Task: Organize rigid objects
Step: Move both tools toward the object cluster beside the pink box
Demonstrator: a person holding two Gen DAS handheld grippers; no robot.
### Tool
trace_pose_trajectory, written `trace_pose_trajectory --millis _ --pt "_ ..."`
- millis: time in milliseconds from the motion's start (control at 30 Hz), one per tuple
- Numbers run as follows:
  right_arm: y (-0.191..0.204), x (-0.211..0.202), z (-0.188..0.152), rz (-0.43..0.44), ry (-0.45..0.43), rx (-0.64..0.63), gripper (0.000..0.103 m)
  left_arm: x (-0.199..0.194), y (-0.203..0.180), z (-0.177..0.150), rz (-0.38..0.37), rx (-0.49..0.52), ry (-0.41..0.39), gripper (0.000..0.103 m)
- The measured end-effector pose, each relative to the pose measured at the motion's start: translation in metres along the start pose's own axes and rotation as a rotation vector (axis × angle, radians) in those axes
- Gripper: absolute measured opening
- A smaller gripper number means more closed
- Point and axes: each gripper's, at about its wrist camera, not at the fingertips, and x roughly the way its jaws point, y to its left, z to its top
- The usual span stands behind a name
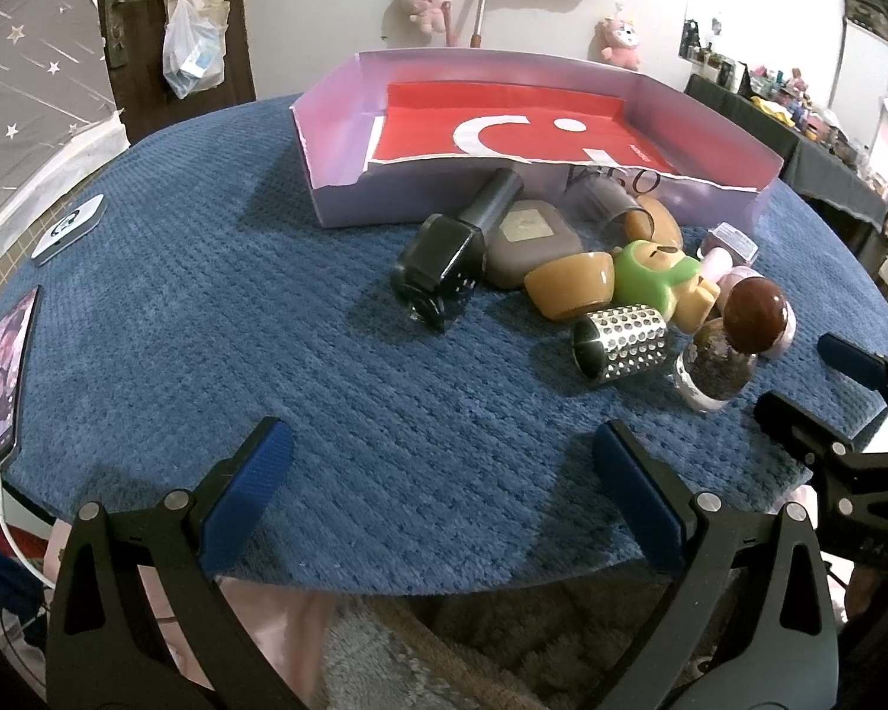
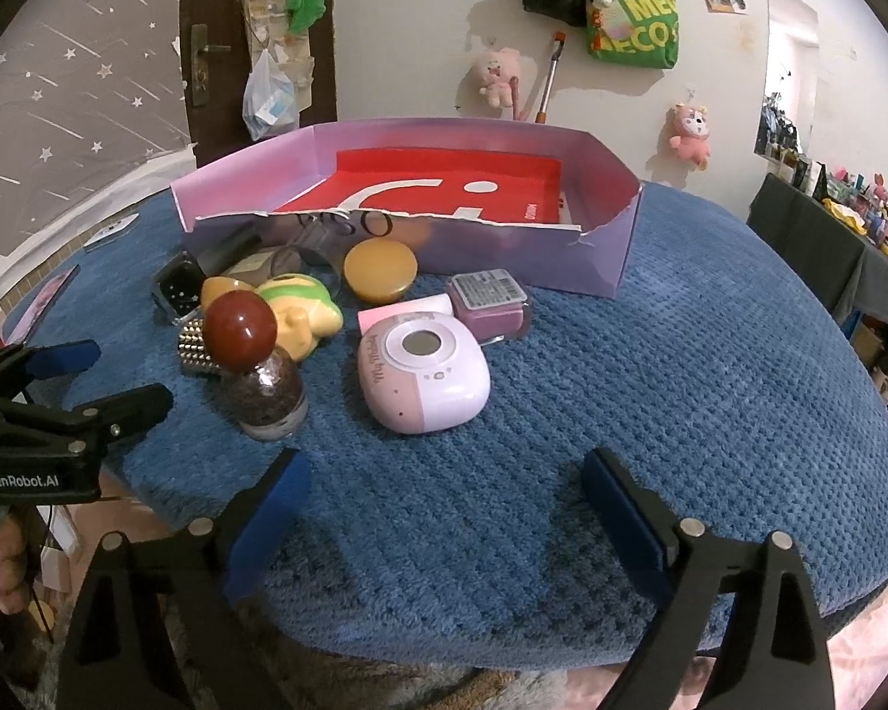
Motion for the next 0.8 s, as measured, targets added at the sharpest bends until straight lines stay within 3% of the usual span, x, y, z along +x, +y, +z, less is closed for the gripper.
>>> trace_pose_trajectory --millis 333,567,800 --pt "-0.005 0.0 0.005 0.006 0.001 0.007 0.082 -0.004 -0.015 0.001 -0.055 0.02 0.012 0.102" --pt "-0.008 0.005 0.013 0.016 0.003 -0.012 0.075 -0.003 -0.035 0.009 -0.083 0.066 0.008 0.084" --pt "-0.007 0.013 0.023 0.036 0.001 -0.051 0.07 -0.001 -0.043 0.016 -0.102 0.079 0.005 0.075"
